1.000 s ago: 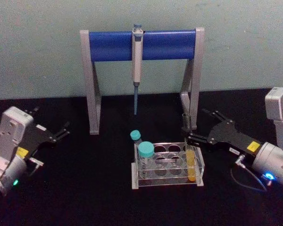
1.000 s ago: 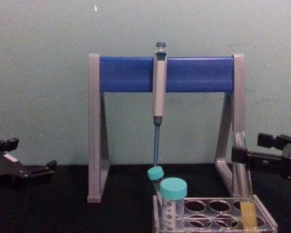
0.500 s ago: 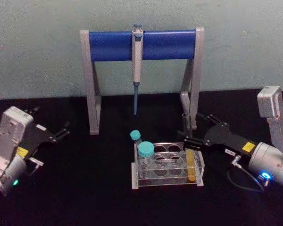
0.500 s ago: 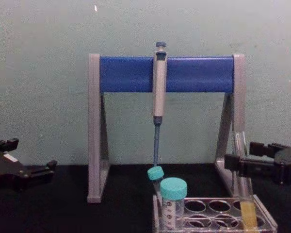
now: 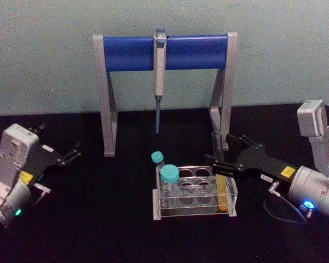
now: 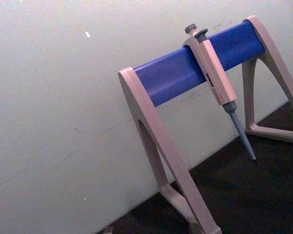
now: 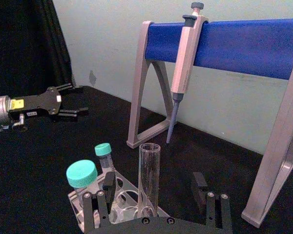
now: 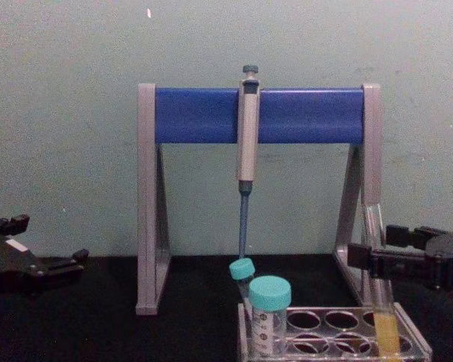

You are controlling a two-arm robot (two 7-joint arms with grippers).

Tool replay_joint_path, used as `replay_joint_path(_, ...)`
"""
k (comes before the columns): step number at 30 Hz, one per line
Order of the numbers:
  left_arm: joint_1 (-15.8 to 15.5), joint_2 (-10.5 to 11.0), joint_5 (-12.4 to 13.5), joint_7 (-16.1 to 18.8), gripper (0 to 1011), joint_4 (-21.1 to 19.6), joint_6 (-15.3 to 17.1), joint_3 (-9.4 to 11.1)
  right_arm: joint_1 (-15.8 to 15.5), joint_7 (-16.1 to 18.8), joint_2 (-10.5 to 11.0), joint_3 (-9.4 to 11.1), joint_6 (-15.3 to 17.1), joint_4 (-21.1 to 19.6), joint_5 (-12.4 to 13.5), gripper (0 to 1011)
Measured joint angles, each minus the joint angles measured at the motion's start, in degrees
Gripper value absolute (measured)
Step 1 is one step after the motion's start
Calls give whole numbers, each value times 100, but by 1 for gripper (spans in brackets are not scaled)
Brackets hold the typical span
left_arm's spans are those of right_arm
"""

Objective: Pick up the test tube from the test tube rack, shake it, then place it back into the test tube rack.

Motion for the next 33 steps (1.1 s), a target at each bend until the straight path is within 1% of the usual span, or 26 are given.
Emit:
replay_joint_path(13,0,0,0,0,1001,0,0,0,-3,-7,-1,6,-3,-2,-4,995)
replay_joint_path(15,0,0,0,0,1001,0,0,0,-3,-8,-1,6,-3,-2,-4,960)
replay_joint_path(16,0,0,0,0,1001,0,0,0,-4,-8,-2,7,-3,-3,-4,915)
replay_joint_path(17,0,0,0,0,1001,0,0,0,-4,-8,-1,7,-4,-3,-4,915)
replay_joint_path(18,0,0,0,0,1002,0,0,0,-4,-9,-2,8,-4,-4,-5,887)
replay_joint_path(19,0,0,0,0,1001,0,0,0,-5,-9,-1,8,-4,-4,-5,837)
replay_joint_path(21,0,0,0,0,1001,0,0,0,-6,-10,-2,10,-5,-4,-5,809)
replay_joint_path(22,0,0,0,0,1001,0,0,0,-7,-10,-2,10,-5,-4,-5,745)
replay_joint_path(25,0,0,0,0,1001,0,0,0,-8,-11,-2,11,-6,-4,-6,688)
replay_joint_path(26,0,0,0,0,1001,0,0,0,-8,-12,-2,11,-6,-4,-7,647)
replay_joint_path(29,0,0,0,0,1001,0,0,0,-9,-12,-2,11,-8,-4,-9,569)
replay_joint_path(31,0,0,0,0,1001,0,0,0,-9,-13,-2,11,-8,-4,-10,485)
replay_joint_path(33,0,0,0,0,1001,0,0,0,-9,-12,-2,11,-9,-4,-10,444)
